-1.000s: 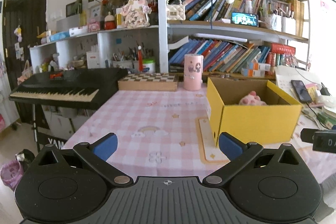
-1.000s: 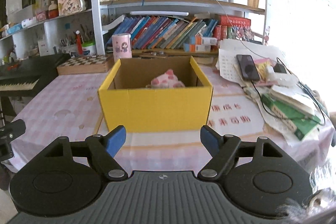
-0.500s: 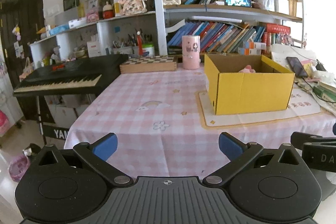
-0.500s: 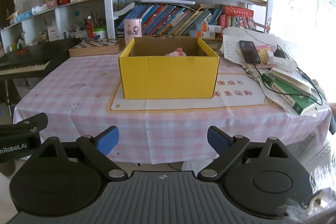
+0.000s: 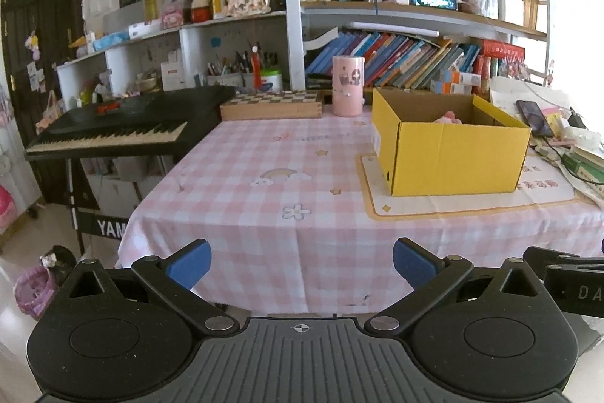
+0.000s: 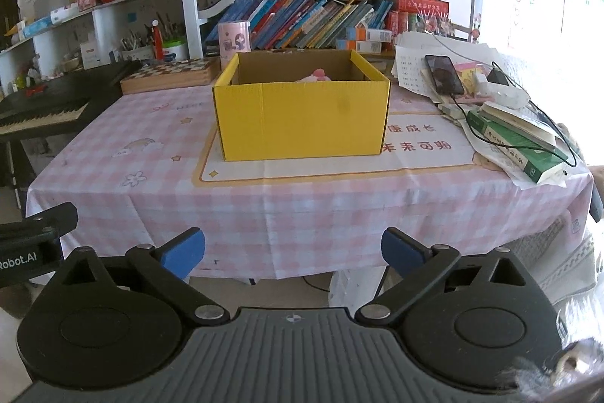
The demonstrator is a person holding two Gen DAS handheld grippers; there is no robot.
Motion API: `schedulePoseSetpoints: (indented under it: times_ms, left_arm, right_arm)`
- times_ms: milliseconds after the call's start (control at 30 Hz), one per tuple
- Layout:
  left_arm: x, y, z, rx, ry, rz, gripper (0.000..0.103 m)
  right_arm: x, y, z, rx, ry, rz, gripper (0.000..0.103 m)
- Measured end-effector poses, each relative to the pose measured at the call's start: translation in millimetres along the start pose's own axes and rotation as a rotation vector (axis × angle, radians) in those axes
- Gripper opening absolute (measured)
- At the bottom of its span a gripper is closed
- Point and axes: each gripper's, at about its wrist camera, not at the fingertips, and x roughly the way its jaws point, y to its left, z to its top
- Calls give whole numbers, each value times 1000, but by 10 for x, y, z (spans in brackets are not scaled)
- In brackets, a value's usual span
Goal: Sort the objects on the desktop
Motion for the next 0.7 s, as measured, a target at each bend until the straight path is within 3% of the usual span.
schedulePoseSetpoints:
  times_ms: [700]
  left_arm:
    - [0, 25, -6, -13, 17, -12, 103]
  right_arm:
    - [17, 19, 16, -16, 24, 23, 103]
